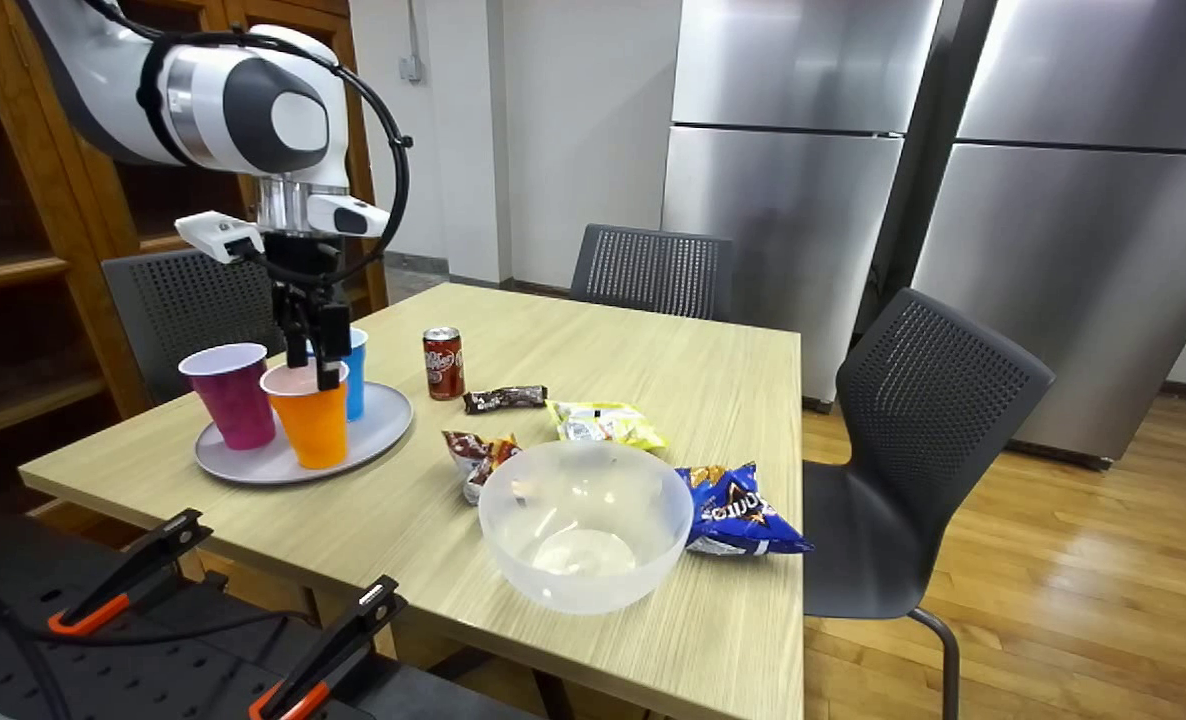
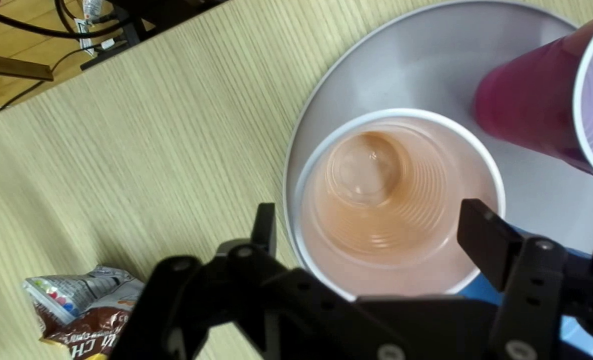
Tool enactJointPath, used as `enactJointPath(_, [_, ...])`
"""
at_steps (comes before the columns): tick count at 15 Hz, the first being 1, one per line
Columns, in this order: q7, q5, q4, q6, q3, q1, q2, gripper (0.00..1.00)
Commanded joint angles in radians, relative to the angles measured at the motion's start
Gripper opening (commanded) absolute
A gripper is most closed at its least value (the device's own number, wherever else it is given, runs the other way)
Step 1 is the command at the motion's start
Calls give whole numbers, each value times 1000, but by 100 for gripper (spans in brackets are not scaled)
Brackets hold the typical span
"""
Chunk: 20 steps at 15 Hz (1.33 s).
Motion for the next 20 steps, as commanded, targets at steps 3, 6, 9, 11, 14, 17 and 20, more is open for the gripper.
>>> enactJointPath(3, [39,-10,-29,-13,-28,10,-81,100])
enactJointPath(6, [57,-16,-37,-6,-40,4,-109,100])
enactJointPath(9, [77,-17,-43,1,-51,-6,-132,100])
enactJointPath(11, [96,-17,-43,3,-57,-11,-139,100])
enactJointPath(14, [130,-22,-35,5,-70,-20,-140,100])
enactJointPath(17, [142,-25,-15,-5,-86,-37,-132,100])
enactJointPath(20, [109,-14,17,-26,-102,-64,-116,100])
